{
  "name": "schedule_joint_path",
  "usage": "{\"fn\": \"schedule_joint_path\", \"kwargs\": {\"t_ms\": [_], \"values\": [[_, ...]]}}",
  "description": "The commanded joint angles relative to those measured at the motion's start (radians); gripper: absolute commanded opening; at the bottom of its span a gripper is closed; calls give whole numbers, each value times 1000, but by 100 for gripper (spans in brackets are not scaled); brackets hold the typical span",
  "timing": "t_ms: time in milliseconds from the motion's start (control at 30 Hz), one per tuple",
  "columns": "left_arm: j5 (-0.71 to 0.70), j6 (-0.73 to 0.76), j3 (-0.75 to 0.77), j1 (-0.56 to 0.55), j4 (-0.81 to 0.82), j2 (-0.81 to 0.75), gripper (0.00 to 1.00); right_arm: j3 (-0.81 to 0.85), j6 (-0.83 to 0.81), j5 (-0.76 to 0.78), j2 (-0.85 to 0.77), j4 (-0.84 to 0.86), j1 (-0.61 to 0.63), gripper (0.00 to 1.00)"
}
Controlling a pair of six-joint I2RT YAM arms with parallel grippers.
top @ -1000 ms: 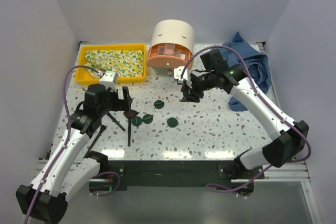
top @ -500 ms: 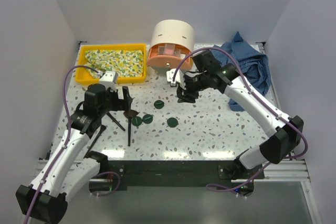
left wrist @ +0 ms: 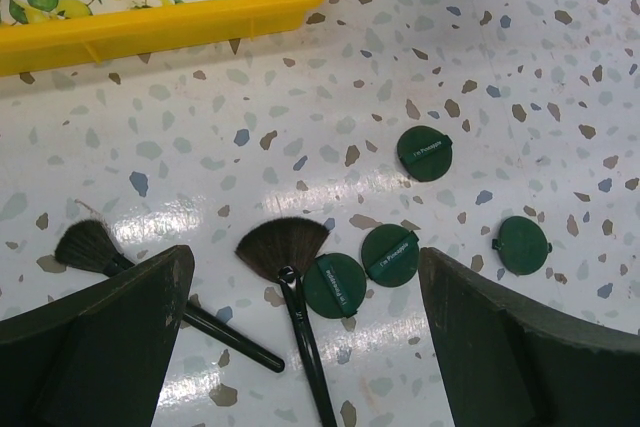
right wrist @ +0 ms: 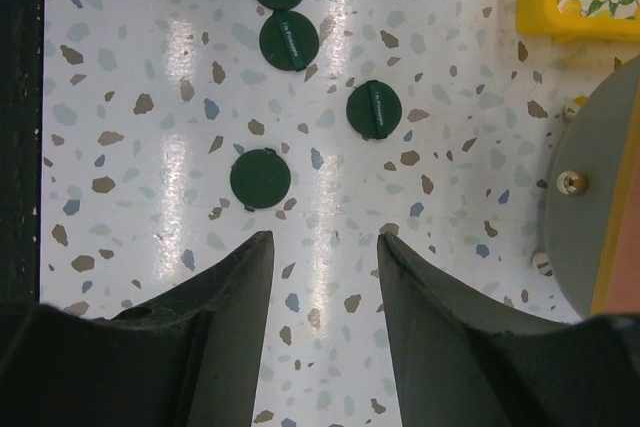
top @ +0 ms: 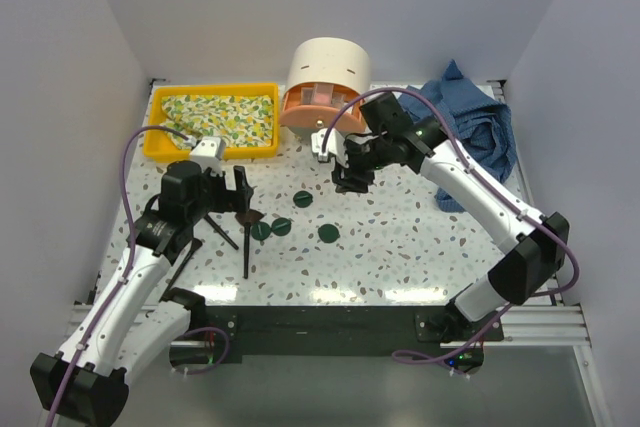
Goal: Organize the makeup
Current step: Close the drawer in the storage box.
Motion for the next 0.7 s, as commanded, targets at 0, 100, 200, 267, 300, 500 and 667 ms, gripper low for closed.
{"fn": "schedule_joint_path", "kwargs": {"t_ms": [0, 100, 200, 267, 300, 500, 667], "values": [[10, -12, -10, 4, 48, -15, 100, 52, 4, 21, 6, 1, 7, 50], [8, -12, -10, 4, 49, -16, 100, 62, 4, 23, 16, -2, 8, 50], [8, -12, -12, 4, 49, -16, 100, 68, 6, 29, 25, -2, 11, 50], [7, -12, -12, 4, 49, -19, 100, 72, 6, 29, 31, -4, 11, 50], [8, -12, -12, 4, 49, -18, 100, 75, 6, 32, 33, -4, 11, 50], [8, -12, -12, 4, 49, -19, 100, 88, 7, 40, 48, -7, 14, 50], [7, -12, -14, 4, 51, -19, 100, 94, 9, 44, 60, -7, 16, 50]]}}
